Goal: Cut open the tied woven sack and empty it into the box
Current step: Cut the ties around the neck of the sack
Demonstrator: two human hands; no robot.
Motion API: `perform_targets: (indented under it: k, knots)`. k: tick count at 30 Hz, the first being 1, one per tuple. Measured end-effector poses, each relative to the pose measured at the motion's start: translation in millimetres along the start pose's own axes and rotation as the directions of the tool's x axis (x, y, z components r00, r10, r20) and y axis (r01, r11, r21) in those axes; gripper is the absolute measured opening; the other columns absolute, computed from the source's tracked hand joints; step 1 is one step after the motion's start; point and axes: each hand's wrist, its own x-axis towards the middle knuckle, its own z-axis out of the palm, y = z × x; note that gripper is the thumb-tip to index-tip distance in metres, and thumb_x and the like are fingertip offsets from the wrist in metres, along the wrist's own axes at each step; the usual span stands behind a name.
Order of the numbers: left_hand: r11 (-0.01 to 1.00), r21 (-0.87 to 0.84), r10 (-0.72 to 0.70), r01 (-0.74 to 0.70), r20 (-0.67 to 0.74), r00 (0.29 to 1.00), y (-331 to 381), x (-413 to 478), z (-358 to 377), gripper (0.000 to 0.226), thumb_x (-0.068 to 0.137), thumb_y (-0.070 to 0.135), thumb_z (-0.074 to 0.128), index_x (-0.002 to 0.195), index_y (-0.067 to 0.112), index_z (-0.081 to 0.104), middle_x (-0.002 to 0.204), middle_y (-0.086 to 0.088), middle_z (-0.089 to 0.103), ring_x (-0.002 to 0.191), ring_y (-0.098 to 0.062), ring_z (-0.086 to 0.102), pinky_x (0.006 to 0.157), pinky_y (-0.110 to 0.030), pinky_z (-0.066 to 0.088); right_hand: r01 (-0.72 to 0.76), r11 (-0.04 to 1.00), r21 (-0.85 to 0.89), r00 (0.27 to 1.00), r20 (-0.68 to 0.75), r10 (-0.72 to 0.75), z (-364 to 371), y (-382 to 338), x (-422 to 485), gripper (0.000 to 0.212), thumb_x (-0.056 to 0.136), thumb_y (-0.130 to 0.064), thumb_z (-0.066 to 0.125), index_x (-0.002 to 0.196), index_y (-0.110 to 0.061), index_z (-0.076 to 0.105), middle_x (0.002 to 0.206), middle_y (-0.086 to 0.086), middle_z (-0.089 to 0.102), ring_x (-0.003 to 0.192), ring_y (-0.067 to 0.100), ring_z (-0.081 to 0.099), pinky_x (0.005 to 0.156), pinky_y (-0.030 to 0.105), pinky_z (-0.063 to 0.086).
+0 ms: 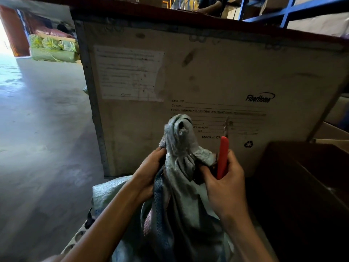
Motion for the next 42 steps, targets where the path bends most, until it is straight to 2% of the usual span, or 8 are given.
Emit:
perform_targets:
  k: [3,6,11,13,16,24,35,42]
  knots:
    - [0.833,0.42,0.472,-0.36,-0.198,0.859,-7,4,2,0.041,0.084,0.007,0.075,0.121,0.013,0.058,0.106,-0.012,0.073,0.091,-0.021,0.071,0.072,-0.031,0.061,0.016,1.0,0.013,0.997,-0.078,-0.015,-3,0,3,0.027,0.084,-0.004,0.074,0.089,-0.027,0.061,0.081,0.009,0.067,0.077,0.019,0.07,0.072,0.031,0.062]
    - [0.306,0.816,0.841,-0.49,0.009,0.541,-4,2,-1,0.044,0.072,0.012,0.082,0.107,0.024,0.058,0.109,0.001,0.066,0.103,-0.015,0.063,0.083,-0.026,0.054,0.017,0.999,0.034,0.994,-0.107,-0.013,-6,-1,7,0.029,0.083,-0.004,0.075,0.087,-0.029,0.06,0.076,-0.003,0.066,0.07,0.004,0.066,0.07,0.022,0.058]
    - [-0.106,0.803,0.767,-0.586,0.441,0.466,9,-4,6,0.04,0.075,0.001,0.076,0.111,0.014,0.066,0.098,0.004,0.073,0.089,-0.01,0.07,0.077,-0.034,0.059,-0.012,0.995,0.1,0.991,-0.133,0.026,-7,0,9,0.022,0.085,-0.007,0.074,0.09,-0.023,0.06,0.065,-0.017,0.063,0.063,-0.001,0.061,0.064,0.02,0.054]
    - [-0.033,0.781,0.578,-0.623,0.523,0.626,13,-6,5,0.039,0.076,-0.002,0.065,0.113,0.01,0.067,0.093,-0.005,0.075,0.083,-0.019,0.073,0.073,-0.04,0.059,-0.054,0.986,0.157,0.982,-0.168,0.081,-8,0,10,0.027,0.086,-0.007,0.074,0.104,-0.02,0.06,0.076,-0.015,0.064,0.074,-0.001,0.065,0.067,0.016,0.051]
    - [0.459,0.763,0.224,-0.455,0.396,0.891,16,-11,4,0.044,0.077,0.021,0.059,0.118,0.006,0.063,0.107,-0.013,0.073,0.091,-0.015,0.071,0.078,-0.026,0.058,-0.078,0.978,0.192,0.977,-0.183,0.113,-13,-2,10,0.036,0.085,-0.006,0.074,0.106,-0.025,0.051,0.089,-0.019,0.054,0.077,-0.011,0.061,0.065,0.006,0.046]
    - [0.879,0.414,0.283,-0.236,-0.055,0.958,-1,0,8,0.062,0.087,0.055,0.056,0.124,0.005,0.066,0.117,-0.019,0.074,0.111,-0.031,0.071,0.099,-0.046,0.055,-0.091,0.995,0.047,0.996,-0.003,0.091,-14,-16,9,0.052,0.081,-0.008,0.077,0.114,-0.031,0.045,0.106,-0.008,0.062,0.09,0.01,0.066,0.071,0.023,0.051]
    - [0.945,0.276,0.234,-0.173,-0.206,0.95,14,7,-6,0.053,0.094,0.047,0.056,0.115,0.002,0.072,0.108,-0.023,0.076,0.093,-0.031,0.074,0.087,-0.042,0.059,0.277,0.894,-0.353,0.961,0.124,-0.249,-13,-19,-6,0.01,0.095,-0.036,0.056,0.091,-0.035,0.065,0.07,-0.007,0.062,0.061,0.012,0.059,0.05,0.03,0.05]
    - [0.686,0.665,0.566,-0.296,-0.232,0.791,14,6,-16,0.088,0.069,0.073,0.071,0.079,-0.014,0.069,0.079,-0.03,0.072,0.067,-0.042,0.07,0.07,-0.04,0.061,0.352,0.764,-0.541,0.936,0.2,-0.289,-2,-13,-12,0.016,0.095,-0.039,0.051,0.101,-0.033,0.064,0.08,-0.018,0.06,0.073,-0.003,0.059,0.06,0.014,0.043]
